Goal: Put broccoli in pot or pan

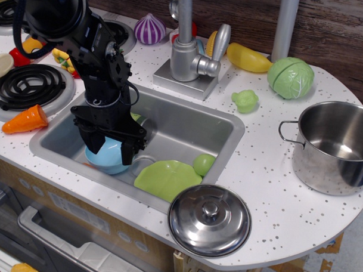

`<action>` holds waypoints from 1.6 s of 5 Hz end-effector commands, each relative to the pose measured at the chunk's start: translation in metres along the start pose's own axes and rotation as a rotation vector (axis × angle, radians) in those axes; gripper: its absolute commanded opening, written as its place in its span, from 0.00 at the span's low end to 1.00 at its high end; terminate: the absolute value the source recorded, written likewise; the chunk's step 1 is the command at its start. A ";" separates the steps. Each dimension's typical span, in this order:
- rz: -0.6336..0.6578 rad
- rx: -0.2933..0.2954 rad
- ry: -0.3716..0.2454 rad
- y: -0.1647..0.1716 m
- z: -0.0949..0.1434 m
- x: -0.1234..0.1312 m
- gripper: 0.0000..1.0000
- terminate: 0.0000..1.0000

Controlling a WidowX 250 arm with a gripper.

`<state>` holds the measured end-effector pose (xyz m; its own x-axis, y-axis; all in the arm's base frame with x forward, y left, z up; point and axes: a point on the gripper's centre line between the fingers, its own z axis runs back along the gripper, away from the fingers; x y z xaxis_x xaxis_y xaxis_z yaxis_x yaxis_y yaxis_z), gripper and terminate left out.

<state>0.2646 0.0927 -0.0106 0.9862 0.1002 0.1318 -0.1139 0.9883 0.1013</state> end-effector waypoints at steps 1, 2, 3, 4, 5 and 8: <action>0.000 0.000 0.000 0.000 0.000 0.000 1.00 0.00; 0.038 0.000 0.025 -0.032 0.035 0.025 1.00 0.00; 0.042 -0.027 0.030 -0.068 0.068 0.053 1.00 0.00; 0.058 0.019 -0.009 -0.108 0.089 0.081 1.00 0.00; 0.063 0.037 -0.039 -0.121 0.102 0.100 1.00 0.00; 0.041 0.031 -0.094 -0.119 0.069 0.142 1.00 0.00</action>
<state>0.4048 -0.0165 0.0392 0.9753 0.1090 0.1920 -0.1386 0.9792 0.1479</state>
